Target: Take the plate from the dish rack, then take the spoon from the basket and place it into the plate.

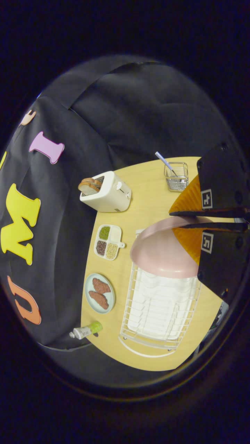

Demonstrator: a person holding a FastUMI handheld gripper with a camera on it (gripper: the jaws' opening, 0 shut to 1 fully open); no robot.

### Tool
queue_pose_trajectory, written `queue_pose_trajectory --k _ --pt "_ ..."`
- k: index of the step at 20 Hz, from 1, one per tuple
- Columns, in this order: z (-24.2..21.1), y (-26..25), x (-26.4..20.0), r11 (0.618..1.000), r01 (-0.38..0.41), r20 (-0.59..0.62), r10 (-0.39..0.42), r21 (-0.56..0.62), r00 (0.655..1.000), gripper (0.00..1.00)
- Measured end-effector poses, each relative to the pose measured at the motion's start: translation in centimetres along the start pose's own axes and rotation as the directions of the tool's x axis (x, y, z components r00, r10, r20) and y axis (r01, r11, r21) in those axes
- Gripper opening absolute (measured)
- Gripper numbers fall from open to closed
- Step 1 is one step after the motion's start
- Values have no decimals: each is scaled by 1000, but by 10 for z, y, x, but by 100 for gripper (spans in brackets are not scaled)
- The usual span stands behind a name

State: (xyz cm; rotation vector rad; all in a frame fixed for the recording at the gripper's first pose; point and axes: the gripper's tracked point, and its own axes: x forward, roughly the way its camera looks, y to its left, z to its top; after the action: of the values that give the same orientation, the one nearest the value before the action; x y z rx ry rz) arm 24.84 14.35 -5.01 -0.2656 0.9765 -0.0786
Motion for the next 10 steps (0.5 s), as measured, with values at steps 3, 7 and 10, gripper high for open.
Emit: queue_pose_trajectory --k 3,7,10 --pt "-36 4 -6 987 -162 31 161 21 986 11" --pt "-94 17 -3 957 -287 69 284 43 956 11" --pt "-148 36 8 925 -378 47 376 35 925 11"
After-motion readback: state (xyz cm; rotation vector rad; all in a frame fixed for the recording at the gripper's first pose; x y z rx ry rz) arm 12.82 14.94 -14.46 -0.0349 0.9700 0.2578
